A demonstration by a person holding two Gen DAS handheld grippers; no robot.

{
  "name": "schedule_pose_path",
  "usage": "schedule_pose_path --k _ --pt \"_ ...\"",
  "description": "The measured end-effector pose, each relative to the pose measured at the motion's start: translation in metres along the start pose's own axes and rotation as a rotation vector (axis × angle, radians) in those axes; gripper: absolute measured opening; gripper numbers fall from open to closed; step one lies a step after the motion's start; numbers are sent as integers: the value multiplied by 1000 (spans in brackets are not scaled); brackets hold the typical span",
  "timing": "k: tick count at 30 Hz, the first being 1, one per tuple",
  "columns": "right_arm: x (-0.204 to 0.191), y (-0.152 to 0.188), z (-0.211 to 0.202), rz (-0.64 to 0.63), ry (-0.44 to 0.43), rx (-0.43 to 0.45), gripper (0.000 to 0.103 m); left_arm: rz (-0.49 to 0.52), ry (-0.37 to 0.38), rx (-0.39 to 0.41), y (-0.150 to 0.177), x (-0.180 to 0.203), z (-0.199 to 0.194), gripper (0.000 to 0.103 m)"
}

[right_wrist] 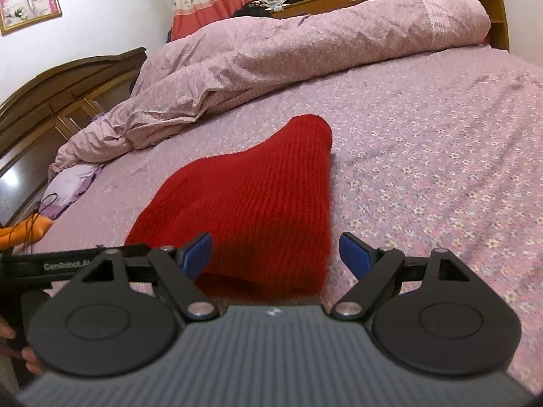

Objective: Fold small clothes

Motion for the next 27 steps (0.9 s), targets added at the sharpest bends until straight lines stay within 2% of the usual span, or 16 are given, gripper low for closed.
schedule_pose_path --k 8,27 --pt "-2 20 -3 -1 26 -42 84 13 -48 -40 17 11 1 79" --pt "-11 43 16 -19 55 -118 83 15 -88 -121 36 16 29 80"
Point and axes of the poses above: each gripper's, at about its wrist camera, not at the fingertips, and z roughly the way its jaws point, x to its right, y to its underside, the point moved 4 cm from there along z, roughly the way its jaws point, and after that the axes turned 6 degrees about -x, right-handed, at the moved point
